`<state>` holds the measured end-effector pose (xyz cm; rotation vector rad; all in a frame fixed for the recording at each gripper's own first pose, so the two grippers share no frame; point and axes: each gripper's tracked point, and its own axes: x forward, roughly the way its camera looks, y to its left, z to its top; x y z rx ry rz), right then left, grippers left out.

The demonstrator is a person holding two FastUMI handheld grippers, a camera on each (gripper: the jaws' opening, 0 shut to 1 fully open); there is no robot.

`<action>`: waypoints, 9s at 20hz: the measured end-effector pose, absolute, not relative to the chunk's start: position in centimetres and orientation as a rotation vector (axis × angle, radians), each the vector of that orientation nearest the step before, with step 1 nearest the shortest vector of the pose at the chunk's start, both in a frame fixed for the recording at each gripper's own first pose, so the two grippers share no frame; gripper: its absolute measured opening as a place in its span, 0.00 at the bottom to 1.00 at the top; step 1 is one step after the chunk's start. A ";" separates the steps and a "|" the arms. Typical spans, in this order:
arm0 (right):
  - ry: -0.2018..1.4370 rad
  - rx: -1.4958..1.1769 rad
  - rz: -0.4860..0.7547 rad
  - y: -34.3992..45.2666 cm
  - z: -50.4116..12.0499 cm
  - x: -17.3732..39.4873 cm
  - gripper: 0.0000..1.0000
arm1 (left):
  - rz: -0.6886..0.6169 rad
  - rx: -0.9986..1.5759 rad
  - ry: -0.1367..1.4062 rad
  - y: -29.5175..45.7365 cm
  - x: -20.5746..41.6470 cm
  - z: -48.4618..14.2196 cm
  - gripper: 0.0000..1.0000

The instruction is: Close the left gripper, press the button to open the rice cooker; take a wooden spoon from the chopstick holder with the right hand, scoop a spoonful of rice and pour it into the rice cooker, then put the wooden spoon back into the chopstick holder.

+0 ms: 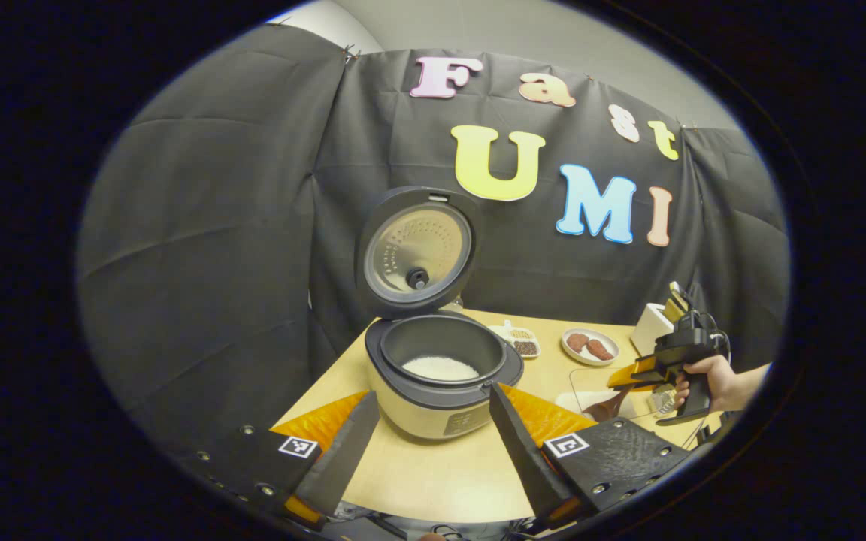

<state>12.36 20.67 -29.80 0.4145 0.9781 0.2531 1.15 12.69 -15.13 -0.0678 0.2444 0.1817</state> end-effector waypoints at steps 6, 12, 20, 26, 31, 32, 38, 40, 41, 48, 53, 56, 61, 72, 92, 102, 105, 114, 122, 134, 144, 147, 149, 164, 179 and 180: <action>0.957 0.525 0.224 18.6 -28.0 12.5 0.19 | 0.164 -0.038 0.230 11.9 2.0 -14.4 0.93; 0.930 0.603 0.197 17.2 -26.3 13.0 0.19 | 0.141 0.005 0.223 10.8 2.5 -14.0 0.93; 0.889 0.778 0.146 16.7 -22.5 15.3 0.19 | 0.149 0.005 0.240 12.0 2.2 -14.8 0.93; 0.869 0.961 0.134 17.5 -18.9 17.6 0.19 | 0.195 0.002 0.236 14.4 1.9 -14.7 0.92; 0.890 1.040 0.193 20.4 -16.6 18.5 0.18 | 0.224 -0.016 0.248 15.5 1.7 -15.6 0.92; 0.896 1.036 0.218 21.3 -16.0 18.4 0.19 | 0.228 -0.019 0.247 15.6 1.8 -15.6 0.92; 0.890 0.987 0.394 27.7 -11.7 19.2 0.18 | 0.247 -0.021 0.244 16.4 2.0 -15.4 0.93; 0.893 0.991 0.439 30.0 -10.3 19.5 0.18 | 0.251 -0.026 0.246 16.7 2.2 -15.6 0.93; 0.897 0.987 0.460 31.2 -9.9 19.7 0.18 | 0.255 -0.027 0.246 17.0 2.3 -15.7 0.93; 0.938 0.911 0.582 39.4 -9.2 19.5 0.18 | 0.298 -0.020 0.268 18.9 2.4 -15.8 0.93; 0.937 0.800 0.649 44.4 -10.2 18.9 0.18 | 0.323 -0.009 0.298 19.7 2.1 -16.2 0.93; 0.905 0.732 0.671 46.5 -10.7 18.9 0.17 | 0.330 0.005 0.300 19.8 2.1 -16.0 0.93; 0.782 0.517 0.740 49.4 -10.8 19.2 0.17 | 0.327 -0.019 0.309 19.4 2.1 -16.7 0.93; 0.560 0.169 0.829 52.6 -12.5 19.3 0.18 | 0.361 -0.048 0.298 21.7 2.9 -16.7 0.92; 0.219 -0.435 1.085 54.7 -15.1 15.4 0.22 | 0.436 -0.062 0.310 24.9 1.2 -17.4 0.93; 0.187 -0.452 1.081 53.9 -13.3 13.7 0.22 | 0.448 -0.062 0.307 24.8 0.5 -17.8 0.92; 0.228 -0.322 1.048 52.4 -10.8 13.8 0.22 | 0.428 -0.053 0.301 24.4 0.5 -17.7 0.94; 0.297 0.077 0.925 41.1 -1.9 15.1 0.22 | 0.292 -0.022 0.304 17.7 3.1 -16.4 0.92; 0.284 0.241 0.625 23.1 -0.4 19.4 0.22 | 0.132 0.023 0.286 7.9 7.6 -14.2 0.94; 0.406 0.527 0.142 -1.2 -9.7 20.7 0.22 | 0.070 -0.040 0.288 -0.1 12.1 -11.5 0.92; 0.532 0.612 -0.002 -6.9 -20.1 21.0 0.18 | 0.126 0.004 0.322 -1.7 11.6 -10.1 0.93; 0.556 0.591 -0.018 -7.5 -22.4 21.3 0.22 | 0.153 0.012 0.321 -2.1 10.4 -9.3 0.93; 0.563 0.566 -0.025 -7.4 -23.7 21.9 0.22 | 0.168 0.031 0.325 -2.2 9.9 -9.1 0.93; 0.587 0.459 -0.028 -6.6 -26.5 21.1 0.75 | 0.194 0.051 0.289 -1.3 10.0 -6.5 0.94; 0.215 0.146 -0.105 -5.1 -13.0 11.7 0.98 | 0.322 0.036 0.118 13.7 16.9 6.4 0.93; 0.205 0.110 -0.090 -4.3 -12.7 11.3 0.98 | 0.341 0.037 0.108 15.2 17.4 6.9 0.92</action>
